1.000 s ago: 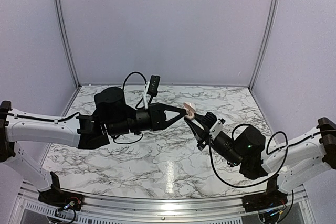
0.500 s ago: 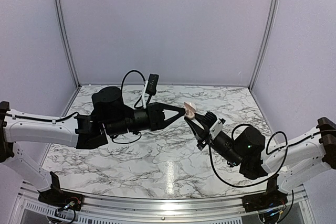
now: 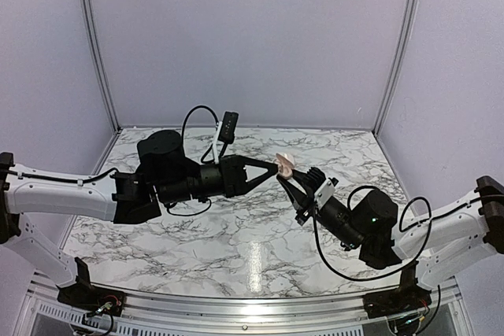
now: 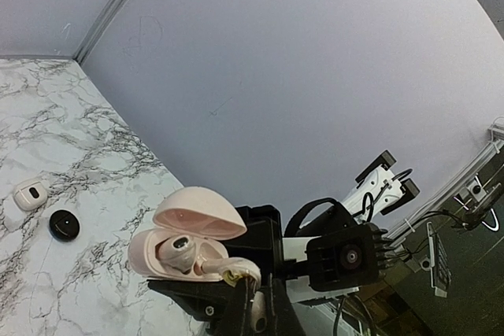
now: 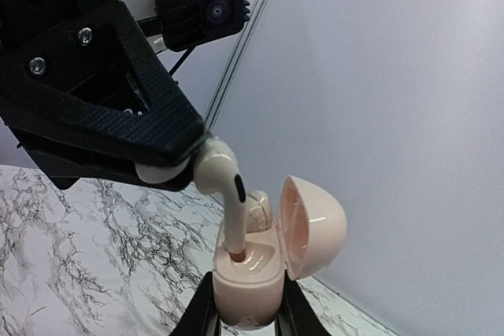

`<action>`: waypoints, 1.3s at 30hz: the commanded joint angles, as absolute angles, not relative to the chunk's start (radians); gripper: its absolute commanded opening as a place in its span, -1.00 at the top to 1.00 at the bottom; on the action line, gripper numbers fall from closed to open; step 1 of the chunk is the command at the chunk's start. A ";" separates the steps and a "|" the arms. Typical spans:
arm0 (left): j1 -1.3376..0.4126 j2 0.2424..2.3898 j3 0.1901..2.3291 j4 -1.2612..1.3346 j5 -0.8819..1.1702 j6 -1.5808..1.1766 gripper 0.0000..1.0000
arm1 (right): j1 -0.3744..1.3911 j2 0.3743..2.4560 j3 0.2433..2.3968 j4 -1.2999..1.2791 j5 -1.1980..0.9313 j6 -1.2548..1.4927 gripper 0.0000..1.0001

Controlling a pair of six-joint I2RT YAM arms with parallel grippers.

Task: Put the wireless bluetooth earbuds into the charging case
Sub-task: Insert the right earbud into the right side groove of the charging case.

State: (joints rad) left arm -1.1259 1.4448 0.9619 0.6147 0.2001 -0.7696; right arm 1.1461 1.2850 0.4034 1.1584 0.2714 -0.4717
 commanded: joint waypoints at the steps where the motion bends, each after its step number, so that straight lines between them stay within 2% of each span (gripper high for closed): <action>1: -1.127 1.432 0.960 0.605 0.175 -0.746 1.00 | 1.155 1.268 0.435 1.177 0.269 -0.464 1.00; 23: -1.129 1.499 1.051 0.418 0.114 -0.732 1.00 | 1.155 1.255 0.448 1.152 0.260 -0.485 1.00; 39: -1.141 1.576 1.194 0.067 -0.024 -0.564 1.00 | 1.155 1.172 0.435 1.145 0.205 -0.380 1.00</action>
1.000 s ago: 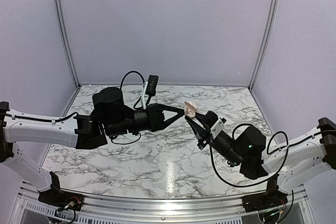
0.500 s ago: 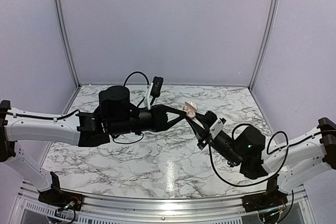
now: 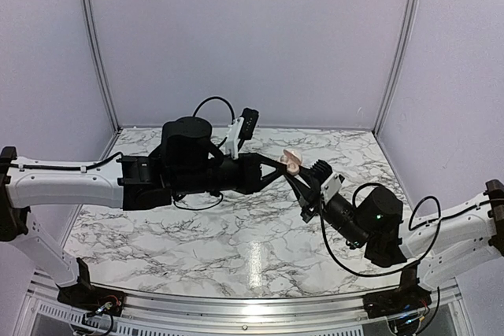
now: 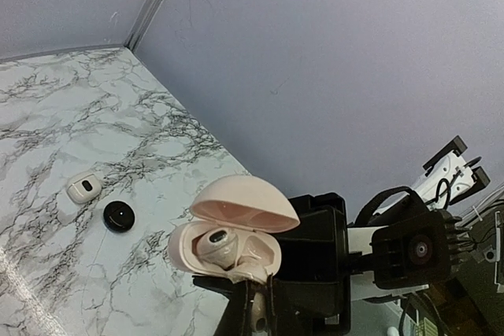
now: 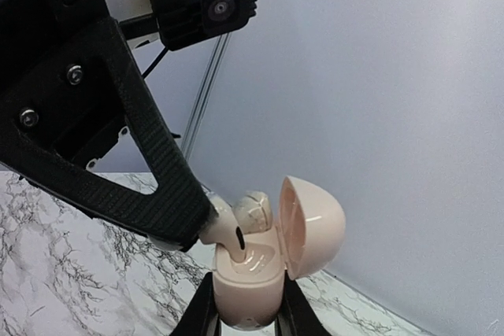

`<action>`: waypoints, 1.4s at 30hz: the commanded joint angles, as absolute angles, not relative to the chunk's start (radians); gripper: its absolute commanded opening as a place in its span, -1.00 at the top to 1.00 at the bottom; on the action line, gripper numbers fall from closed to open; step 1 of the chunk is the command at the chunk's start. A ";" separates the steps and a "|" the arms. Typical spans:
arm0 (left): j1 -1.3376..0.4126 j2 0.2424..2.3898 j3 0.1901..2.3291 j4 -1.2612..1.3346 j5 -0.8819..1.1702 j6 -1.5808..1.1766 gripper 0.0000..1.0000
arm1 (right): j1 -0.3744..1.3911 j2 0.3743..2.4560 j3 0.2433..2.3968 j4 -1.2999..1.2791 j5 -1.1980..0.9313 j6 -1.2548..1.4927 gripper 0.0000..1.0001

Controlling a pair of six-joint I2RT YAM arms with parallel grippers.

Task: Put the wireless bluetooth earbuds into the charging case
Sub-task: Insert the right earbud into the right side groove of the charging case.

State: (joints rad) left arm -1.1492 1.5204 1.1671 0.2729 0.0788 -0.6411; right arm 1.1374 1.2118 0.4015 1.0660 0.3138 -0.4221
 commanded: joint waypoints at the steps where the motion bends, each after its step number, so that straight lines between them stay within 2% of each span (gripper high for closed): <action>1: -1.143 1.578 1.201 0.048 -0.035 -0.556 1.00 | 1.155 1.170 0.433 1.145 0.199 -0.373 1.00; 9: -1.160 1.607 1.243 -0.066 -0.076 -0.470 1.00 | 1.154 1.157 0.432 1.151 0.180 -0.312 1.00; 42: -1.228 1.688 1.319 -0.258 -0.213 -0.184 1.00 | 1.134 1.135 0.469 1.103 0.100 -0.198 1.00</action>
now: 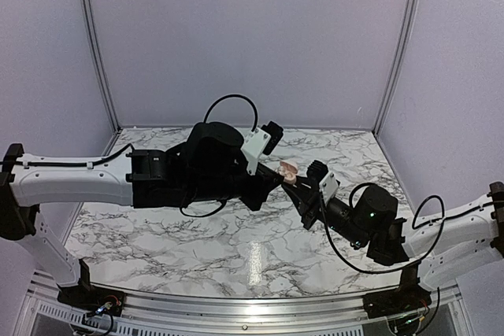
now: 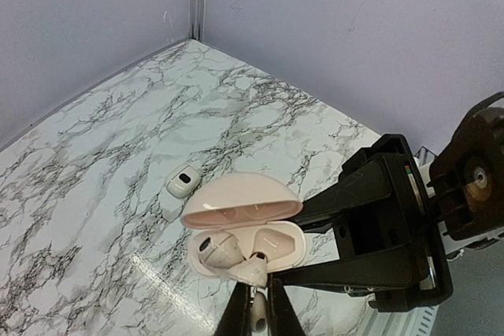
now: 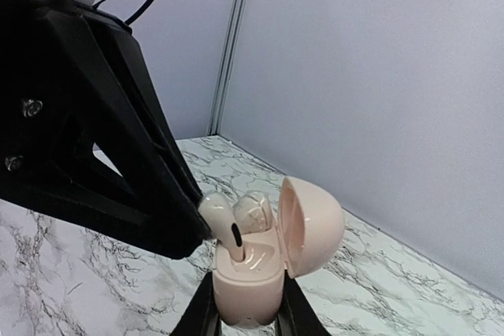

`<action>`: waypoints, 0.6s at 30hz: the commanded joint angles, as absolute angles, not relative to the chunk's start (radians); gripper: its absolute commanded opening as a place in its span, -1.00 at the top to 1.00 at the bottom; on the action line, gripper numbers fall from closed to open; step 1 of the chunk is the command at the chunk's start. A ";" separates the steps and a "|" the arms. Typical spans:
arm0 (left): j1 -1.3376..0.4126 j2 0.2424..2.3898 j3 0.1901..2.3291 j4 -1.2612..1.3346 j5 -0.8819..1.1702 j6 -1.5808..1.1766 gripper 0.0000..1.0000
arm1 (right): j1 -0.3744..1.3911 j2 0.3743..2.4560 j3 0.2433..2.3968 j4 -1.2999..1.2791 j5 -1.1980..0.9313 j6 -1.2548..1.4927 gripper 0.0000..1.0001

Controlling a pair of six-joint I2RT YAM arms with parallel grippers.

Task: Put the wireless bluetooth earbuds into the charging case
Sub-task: Insert the right earbud into the right side groove of the charging case.

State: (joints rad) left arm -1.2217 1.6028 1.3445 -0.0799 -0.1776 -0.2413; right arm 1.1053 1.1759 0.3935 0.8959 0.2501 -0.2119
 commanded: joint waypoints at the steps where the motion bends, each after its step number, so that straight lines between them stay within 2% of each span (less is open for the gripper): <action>1: -1.231 1.694 1.321 -0.266 -0.219 -0.173 1.00 | 1.134 1.134 0.469 1.103 0.100 -0.197 1.00; 18: -1.278 1.714 1.301 -0.295 -0.243 -0.006 1.00 | 1.128 1.137 0.475 1.113 0.100 -0.183 1.00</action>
